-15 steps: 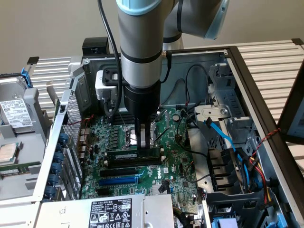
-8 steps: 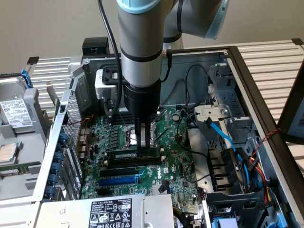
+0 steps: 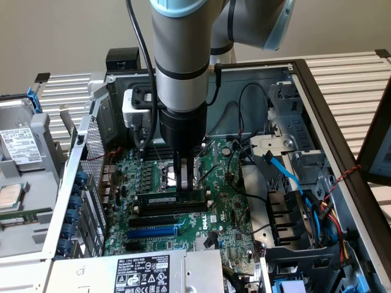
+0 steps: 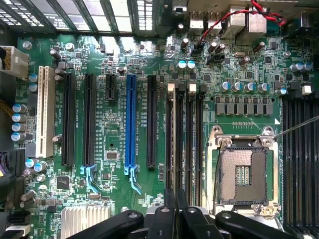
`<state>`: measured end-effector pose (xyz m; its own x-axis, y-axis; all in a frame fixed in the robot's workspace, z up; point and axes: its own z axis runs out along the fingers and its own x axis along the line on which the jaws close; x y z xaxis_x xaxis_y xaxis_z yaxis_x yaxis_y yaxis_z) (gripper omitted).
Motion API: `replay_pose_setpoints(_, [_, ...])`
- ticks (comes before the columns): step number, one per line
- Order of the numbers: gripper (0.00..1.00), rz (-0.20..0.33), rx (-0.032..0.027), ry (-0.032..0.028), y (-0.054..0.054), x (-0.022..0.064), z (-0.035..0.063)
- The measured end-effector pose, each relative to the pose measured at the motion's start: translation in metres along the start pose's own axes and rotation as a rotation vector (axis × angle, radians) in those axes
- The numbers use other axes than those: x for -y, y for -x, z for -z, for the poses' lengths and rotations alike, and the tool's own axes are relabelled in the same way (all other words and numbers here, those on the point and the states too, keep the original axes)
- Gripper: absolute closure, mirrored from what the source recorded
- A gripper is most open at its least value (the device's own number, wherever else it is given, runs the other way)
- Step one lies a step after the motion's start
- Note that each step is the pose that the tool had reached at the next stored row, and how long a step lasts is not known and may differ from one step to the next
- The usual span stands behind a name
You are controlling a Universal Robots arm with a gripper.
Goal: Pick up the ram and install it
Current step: 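Insert the ram into the slot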
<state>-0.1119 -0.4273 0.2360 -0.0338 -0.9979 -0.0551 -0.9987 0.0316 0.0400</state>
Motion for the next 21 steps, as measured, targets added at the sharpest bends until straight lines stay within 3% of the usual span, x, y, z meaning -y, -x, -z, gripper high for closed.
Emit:
replay_pose_setpoints(8, [0.88, -0.003, 0.0001, 0.0000, -0.0007, 0.0000, 0.0000])
replay_pose_setpoints(12, [0.88, -0.006, -0.0002, 0.0064, -0.0008, 0.0000, 0.0003])
replay_pose_setpoints(15, [0.88, -0.006, -0.0003, 0.0071, -0.0007, 0.0000, 0.0003])
replay_pose_setpoints(19, [0.88, -0.016, -0.0072, 0.0120, -0.0010, 0.0001, 0.0006])
replay_pose_setpoints(21, [0.88, -0.017, -0.0073, 0.0121, -0.0010, 0.0001, 0.0006])
